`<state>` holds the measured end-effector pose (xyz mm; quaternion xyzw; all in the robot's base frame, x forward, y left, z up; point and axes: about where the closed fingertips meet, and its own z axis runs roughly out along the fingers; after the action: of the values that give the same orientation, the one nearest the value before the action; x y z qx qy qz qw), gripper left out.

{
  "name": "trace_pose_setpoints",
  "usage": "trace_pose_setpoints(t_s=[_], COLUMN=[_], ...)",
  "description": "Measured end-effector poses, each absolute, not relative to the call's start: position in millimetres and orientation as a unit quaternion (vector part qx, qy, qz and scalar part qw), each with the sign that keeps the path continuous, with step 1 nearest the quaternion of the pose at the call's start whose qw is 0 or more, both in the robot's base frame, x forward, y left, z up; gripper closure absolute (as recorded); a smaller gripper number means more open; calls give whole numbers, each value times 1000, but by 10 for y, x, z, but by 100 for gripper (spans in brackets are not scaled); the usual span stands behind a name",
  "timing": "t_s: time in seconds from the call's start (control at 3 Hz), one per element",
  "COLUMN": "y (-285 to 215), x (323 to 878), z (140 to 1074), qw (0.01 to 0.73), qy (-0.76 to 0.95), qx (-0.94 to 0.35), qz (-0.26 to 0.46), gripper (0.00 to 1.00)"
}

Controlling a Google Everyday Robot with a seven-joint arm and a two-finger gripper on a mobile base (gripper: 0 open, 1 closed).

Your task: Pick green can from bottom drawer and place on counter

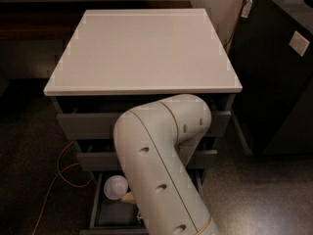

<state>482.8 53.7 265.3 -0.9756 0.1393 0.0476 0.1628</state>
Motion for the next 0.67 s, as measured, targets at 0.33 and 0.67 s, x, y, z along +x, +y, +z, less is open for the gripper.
trace_pose_setpoints(t_s=[0.33,0.67], y=[479,434], x=[4829,4838], z=[2610,2578], qw=[182,215], qy=[134,122], qx=[-973,-966], qz=[56,73], gripper=[0,0])
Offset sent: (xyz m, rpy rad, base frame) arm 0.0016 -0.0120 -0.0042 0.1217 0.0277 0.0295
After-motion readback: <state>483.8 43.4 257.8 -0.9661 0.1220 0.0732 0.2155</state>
